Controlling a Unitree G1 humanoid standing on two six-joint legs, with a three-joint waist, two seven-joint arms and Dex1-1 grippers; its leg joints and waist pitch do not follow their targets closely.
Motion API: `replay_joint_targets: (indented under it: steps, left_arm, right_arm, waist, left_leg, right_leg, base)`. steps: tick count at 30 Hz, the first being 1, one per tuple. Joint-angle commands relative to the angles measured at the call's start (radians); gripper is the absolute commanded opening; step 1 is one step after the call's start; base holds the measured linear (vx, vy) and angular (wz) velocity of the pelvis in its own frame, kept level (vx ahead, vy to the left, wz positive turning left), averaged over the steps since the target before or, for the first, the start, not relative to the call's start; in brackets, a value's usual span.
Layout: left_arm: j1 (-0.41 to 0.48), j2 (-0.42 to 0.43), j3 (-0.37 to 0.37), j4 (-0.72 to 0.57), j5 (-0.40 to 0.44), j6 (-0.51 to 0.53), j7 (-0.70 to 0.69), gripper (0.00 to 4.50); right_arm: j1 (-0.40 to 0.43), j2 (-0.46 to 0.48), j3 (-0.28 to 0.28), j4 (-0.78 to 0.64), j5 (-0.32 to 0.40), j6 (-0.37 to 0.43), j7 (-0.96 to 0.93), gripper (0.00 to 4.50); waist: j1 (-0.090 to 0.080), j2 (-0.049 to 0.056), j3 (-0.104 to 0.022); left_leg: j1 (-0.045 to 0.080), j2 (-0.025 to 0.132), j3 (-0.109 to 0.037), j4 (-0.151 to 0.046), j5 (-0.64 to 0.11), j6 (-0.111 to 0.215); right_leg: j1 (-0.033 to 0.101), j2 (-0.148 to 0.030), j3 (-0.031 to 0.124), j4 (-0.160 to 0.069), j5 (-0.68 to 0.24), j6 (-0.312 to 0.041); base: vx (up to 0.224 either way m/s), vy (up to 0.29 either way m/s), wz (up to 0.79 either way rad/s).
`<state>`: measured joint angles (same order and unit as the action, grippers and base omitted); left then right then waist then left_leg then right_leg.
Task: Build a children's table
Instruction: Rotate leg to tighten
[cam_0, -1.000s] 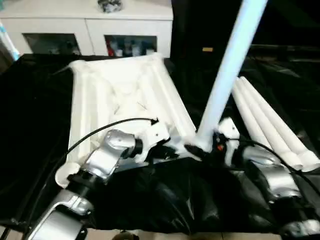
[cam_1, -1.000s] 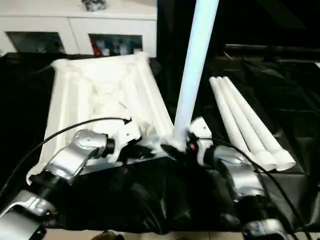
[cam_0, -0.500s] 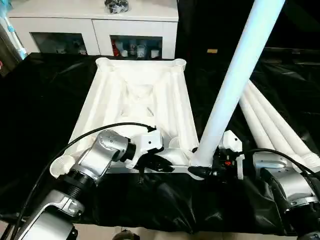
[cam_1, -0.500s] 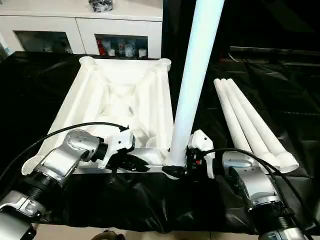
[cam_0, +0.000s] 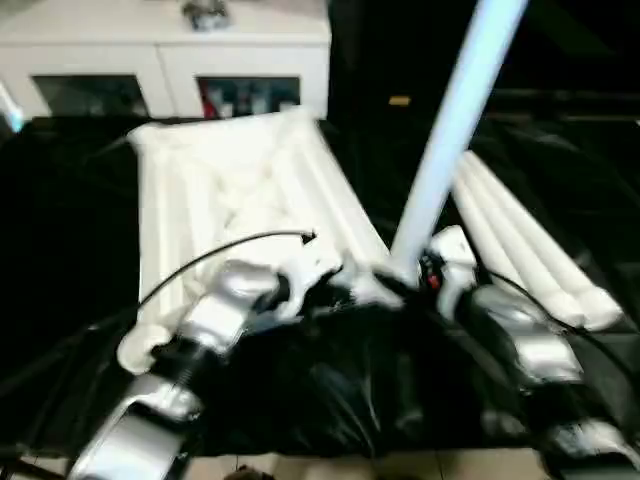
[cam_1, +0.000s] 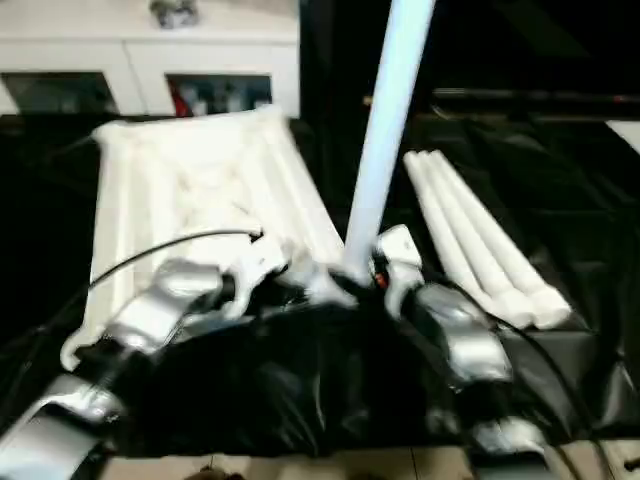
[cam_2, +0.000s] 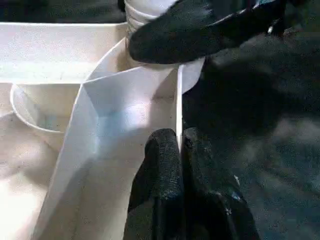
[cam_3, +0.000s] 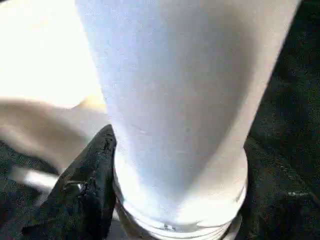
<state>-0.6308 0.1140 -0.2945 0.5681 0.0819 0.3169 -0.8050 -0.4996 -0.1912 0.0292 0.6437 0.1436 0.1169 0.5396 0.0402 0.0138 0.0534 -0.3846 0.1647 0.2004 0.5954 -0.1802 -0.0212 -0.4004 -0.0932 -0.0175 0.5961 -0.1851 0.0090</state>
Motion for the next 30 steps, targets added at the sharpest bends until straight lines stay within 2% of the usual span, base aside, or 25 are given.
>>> replay_joint_targets:
  steps: [1, 2, 4, 6, 8, 10, 13, 14, 15, 16, 18, 20, 23, 25, 27, 28, 30]
  left_arm:
    - [-0.036, -0.082, -0.001, -0.010, -0.036, -0.025, 0.060, 0.00]
    - [-0.037, -0.089, 0.000, -0.008, -0.033, -0.032, 0.061, 0.00]
    - [-0.036, -0.092, -0.001, -0.010, -0.034, -0.040, 0.052, 0.00]
    - [-0.035, -0.096, -0.003, -0.016, -0.039, -0.038, 0.034, 0.00]
    - [-0.024, -0.083, -0.012, -0.036, -0.047, -0.045, -0.010, 0.00]
    - [-0.015, -0.071, -0.022, -0.050, -0.051, -0.053, -0.044, 0.00]
    - [-0.004, -0.052, -0.037, -0.064, -0.055, -0.051, -0.079, 0.00]
    - [0.002, -0.039, -0.046, -0.072, -0.058, -0.057, -0.109, 0.00]
    - [0.002, -0.039, -0.046, -0.072, -0.058, -0.057, -0.109, 0.00]
    - [0.011, -0.016, -0.059, -0.085, -0.064, -0.058, -0.163, 0.00]
    - [0.020, 0.007, -0.072, -0.099, -0.070, -0.072, -0.221, 0.00]
    - [0.024, 0.022, -0.077, -0.108, -0.076, -0.077, -0.258, 0.00]
    - [0.032, 0.047, -0.084, -0.121, -0.088, -0.089, -0.320, 0.00]
    - [0.038, 0.073, -0.090, -0.134, -0.104, -0.102, -0.384, 0.00]
    - [0.044, 0.106, -0.100, -0.154, -0.124, -0.097, -0.460, 0.00]
    - [0.044, 0.110, -0.100, -0.157, -0.126, -0.096, -0.468, 0.00]
    - [0.045, 0.132, -0.103, -0.161, -0.131, -0.102, -0.517, 0.00]
  right_arm:
    - [-0.009, 0.082, 0.064, 0.078, -0.037, 0.015, -0.056, 2.79]
    - [-0.017, 0.093, 0.062, 0.094, -0.043, 0.001, -0.060, 2.79]
    - [-0.022, 0.099, 0.063, 0.104, -0.052, -0.014, -0.064, 3.35]
    - [-0.024, 0.103, 0.059, 0.115, -0.043, -0.021, -0.036, 3.49]
    - [-0.019, 0.086, 0.061, 0.109, -0.050, -0.037, -0.014, 3.59]
    - [-0.015, 0.064, 0.066, 0.099, -0.056, -0.051, 0.013, 3.89]
    - [-0.007, 0.036, 0.067, 0.080, -0.049, -0.063, 0.064, 3.89]
    - [0.003, 0.015, 0.070, 0.058, -0.041, -0.062, 0.108, 3.89]
    - [0.003, 0.015, 0.070, 0.058, -0.041, -0.062, 0.108, 3.89]
    - [0.023, -0.024, 0.078, 0.015, -0.029, -0.062, 0.189, 3.89]
    - [0.051, -0.065, 0.095, -0.042, -0.009, -0.051, 0.282, 3.89]
    - [0.075, -0.096, 0.109, -0.085, 0.003, -0.043, 0.347, 3.89]
    - [0.109, -0.142, 0.134, -0.143, 0.008, -0.047, 0.430, 3.89]
    - [0.135, -0.176, 0.148, -0.190, 0.020, -0.033, 0.495, 3.89]
    - [0.172, -0.221, 0.175, -0.260, 0.035, -0.002, 0.570, 3.89]
    - [0.177, -0.227, 0.178, -0.269, 0.036, 0.003, 0.578, 3.89]
    - [0.210, -0.263, 0.202, -0.334, 0.051, 0.038, 0.639, 3.89]
  waist:
    - [0.004, -0.014, -0.061]
    - [0.004, -0.013, -0.062]
    - [0.006, -0.015, -0.062]
    - [0.006, -0.015, -0.062]
    - [0.008, -0.014, -0.062]
    - [0.009, -0.011, -0.062]
    - [0.011, -0.010, -0.063]
    - [0.013, -0.006, -0.064]
    - [0.014, -0.008, -0.065]
    - [0.019, -0.010, -0.067]
    - [0.025, -0.008, -0.067]
    - [0.029, -0.008, -0.065]
    - [0.037, -0.005, -0.063]
    - [0.044, -0.006, -0.060]
    - [0.048, -0.006, -0.060]
    - [0.051, -0.003, -0.059]
    - [0.057, -0.004, -0.059]
  left_leg:
    - [0.018, 0.053, -0.032, -0.085, -0.294, -0.002]
    - [0.017, 0.053, -0.032, -0.084, -0.290, 0.001]
    - [0.017, 0.053, -0.029, -0.082, -0.283, 0.020]
    - [0.014, 0.053, -0.030, -0.082, -0.266, 0.032]
    - [0.017, 0.055, -0.028, -0.081, -0.263, 0.038]
    - [0.016, 0.056, -0.029, -0.083, -0.267, 0.039]
    - [0.016, 0.057, -0.028, -0.082, -0.260, 0.045]
    - [0.016, 0.057, -0.029, -0.081, -0.253, 0.047]
    - [0.017, 0.057, -0.027, -0.080, -0.246, 0.052]
    - [0.016, 0.057, -0.026, -0.076, -0.213, 0.071]
    - [0.015, 0.058, -0.025, -0.074, -0.191, 0.091]
    - [0.016, 0.059, -0.024, -0.074, -0.191, 0.100]
    - [0.020, 0.063, -0.025, -0.079, -0.229, 0.082]
    - [0.024, 0.065, -0.026, -0.084, -0.264, 0.059]
    - [0.025, 0.066, -0.026, -0.085, -0.273, 0.055]
    - [0.026, 0.069, -0.025, -0.087, -0.280, 0.051]
    - [0.028, 0.069, -0.025, -0.087, -0.283, 0.047]
  right_leg:
    - [0.029, -0.051, 0.020, -0.082, -0.320, -0.208]
    - [0.029, -0.051, 0.020, -0.080, -0.310, -0.208]
    - [0.030, -0.051, 0.021, -0.081, -0.287, -0.210]
    - [0.033, -0.051, 0.020, -0.078, -0.268, -0.217]
    - [0.031, -0.050, 0.021, -0.078, -0.256, -0.221]
    - [0.033, -0.051, 0.021, -0.077, -0.256, -0.222]
    - [0.034, -0.050, 0.021, -0.074, -0.221, -0.233]
    - [0.035, -0.050, 0.021, -0.072, -0.208, -0.236]
    - [0.036, -0.049, 0.021, -0.072, -0.192, -0.237]
    - [0.041, -0.048, 0.021, -0.066, -0.129, -0.250]
    - [0.041, -0.049, 0.021, -0.063, -0.084, -0.264]
    - [0.042, -0.049, 0.020, -0.063, -0.086, -0.270]
    - [0.039, -0.049, 0.020, -0.067, -0.154, -0.265]
    - [0.037, -0.050, 0.021, -0.072, -0.212, -0.250]
    - [0.036, -0.049, 0.022, -0.073, -0.221, -0.243]
    - [0.031, -0.047, 0.022, -0.071, -0.222, -0.244]
    - [0.032, -0.048, 0.023, -0.071, -0.221, -0.241]
  base:
    - [0.000, 0.000, 0.00]
    - [0.000, 0.000, 0.00]
    - [0.000, 0.000, 0.00]
    - [0.000, 0.000, 0.00]
    - [0.000, 0.000, 0.00]
    - [0.000, 0.000, 0.00]
    - [0.000, 0.000, 0.00]
    - [0.000, 0.000, 0.00]
    - [0.000, 0.000, 0.00]
    - [0.000, 0.000, 0.00]
    - [0.000, 0.000, 0.00]
    - [0.000, 0.000, 0.00]
    - [0.000, 0.000, 0.00]
    - [0.000, 0.000, 0.00]
    - [0.000, 0.000, 0.00]
    - [0.000, 0.000, 0.00]
    - [0.000, 0.000, 0.00]
